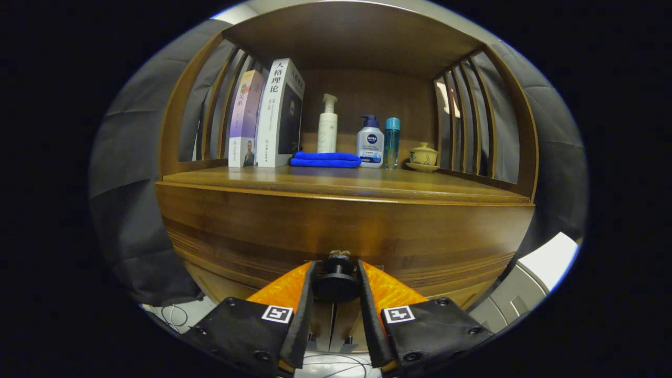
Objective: Pull open the drawer, take out the items inside it, and place them on the countertop above the cabinet.
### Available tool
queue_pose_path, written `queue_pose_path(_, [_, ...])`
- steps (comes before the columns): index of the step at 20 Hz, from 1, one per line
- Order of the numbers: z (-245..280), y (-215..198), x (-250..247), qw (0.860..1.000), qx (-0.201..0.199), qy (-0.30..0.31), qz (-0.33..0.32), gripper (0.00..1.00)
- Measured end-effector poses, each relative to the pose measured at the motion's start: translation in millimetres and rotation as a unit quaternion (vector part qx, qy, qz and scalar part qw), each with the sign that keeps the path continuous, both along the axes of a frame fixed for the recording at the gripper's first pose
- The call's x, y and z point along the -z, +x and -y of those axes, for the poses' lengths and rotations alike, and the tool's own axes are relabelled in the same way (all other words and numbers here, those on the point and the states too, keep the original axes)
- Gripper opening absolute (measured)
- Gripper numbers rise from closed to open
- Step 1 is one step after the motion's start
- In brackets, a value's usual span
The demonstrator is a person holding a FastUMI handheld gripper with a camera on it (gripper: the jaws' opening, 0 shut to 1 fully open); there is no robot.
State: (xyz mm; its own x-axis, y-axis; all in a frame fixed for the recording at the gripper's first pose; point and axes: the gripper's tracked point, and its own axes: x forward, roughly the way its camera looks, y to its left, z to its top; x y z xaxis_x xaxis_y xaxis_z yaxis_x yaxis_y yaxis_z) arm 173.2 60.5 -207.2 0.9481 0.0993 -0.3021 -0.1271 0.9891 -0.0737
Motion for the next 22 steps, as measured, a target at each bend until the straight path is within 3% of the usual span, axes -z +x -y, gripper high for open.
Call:
queue_pose_path(6, [2,-2,12,1.000,0.003,0.006,-0.023,0.36])
queue_pose_path(8, [0,-2,12,1.000,-0.004,0.009,-0.022,0.24])
queue_pose_path(13, [1,-6,12,0.999,-0.010,0.013,-0.029,0.23])
queue_pose_path(22, [9,-59,8,1.000,-0.016,0.006,-0.025,0.23])
